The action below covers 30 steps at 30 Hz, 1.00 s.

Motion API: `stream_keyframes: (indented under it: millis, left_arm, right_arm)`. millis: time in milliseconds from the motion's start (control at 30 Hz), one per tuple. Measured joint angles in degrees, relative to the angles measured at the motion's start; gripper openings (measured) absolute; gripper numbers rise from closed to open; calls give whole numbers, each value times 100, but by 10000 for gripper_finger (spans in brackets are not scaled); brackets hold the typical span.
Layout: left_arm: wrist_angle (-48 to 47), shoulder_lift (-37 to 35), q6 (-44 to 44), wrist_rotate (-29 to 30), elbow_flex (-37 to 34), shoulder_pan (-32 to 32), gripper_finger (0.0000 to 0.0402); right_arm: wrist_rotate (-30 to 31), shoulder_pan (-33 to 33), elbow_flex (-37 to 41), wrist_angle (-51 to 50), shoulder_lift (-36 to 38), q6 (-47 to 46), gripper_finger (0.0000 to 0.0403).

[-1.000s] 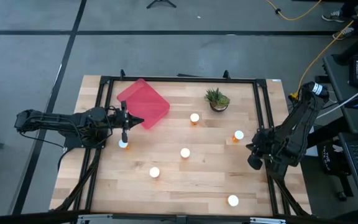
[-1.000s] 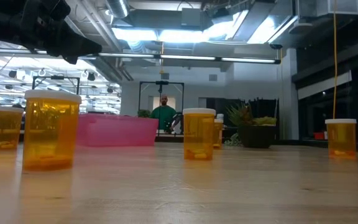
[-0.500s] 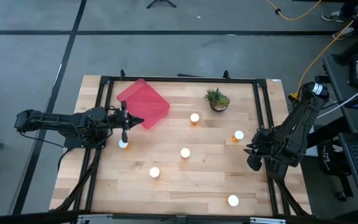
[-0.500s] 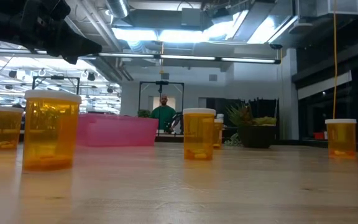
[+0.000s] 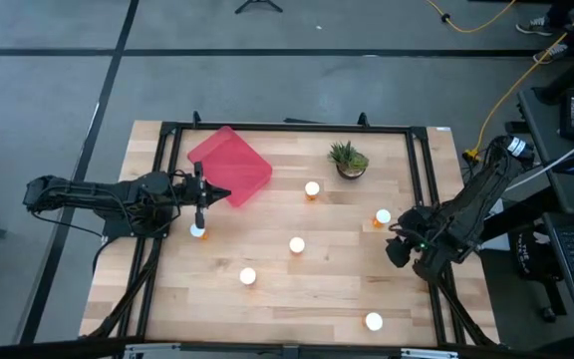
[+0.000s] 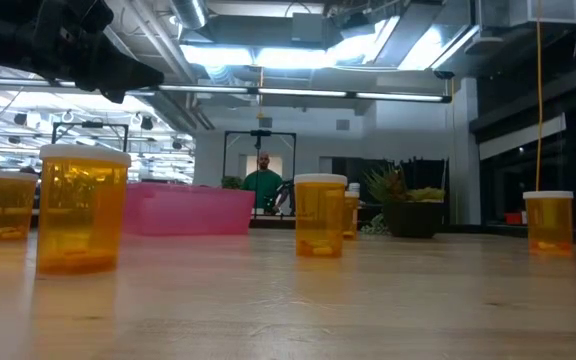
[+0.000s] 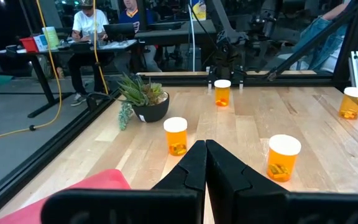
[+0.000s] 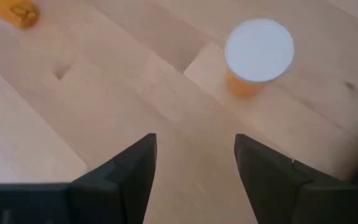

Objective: Pick and place pill bottles into a basket
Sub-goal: Put the orange pill bottle into the red container

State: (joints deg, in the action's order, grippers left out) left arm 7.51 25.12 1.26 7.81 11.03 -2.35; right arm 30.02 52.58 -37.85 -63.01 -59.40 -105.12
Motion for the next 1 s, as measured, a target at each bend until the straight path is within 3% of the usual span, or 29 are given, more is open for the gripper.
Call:
stream_keyframes:
  millis: [367, 633, 1000]
  left_arm:
    - [0, 0, 0, 0, -2, -2, 2]
    - [0, -2, 0, 0, -2, 0, 2]
    - [-2, -2, 0, 0, -2, -2, 2]
  right_arm:
    - [325, 2, 0, 111, -1438, -290, 220]
    - [442, 7, 0, 67, -2252, -1379, 220]
    - [945, 358, 0, 497, -3128, -2073, 220]
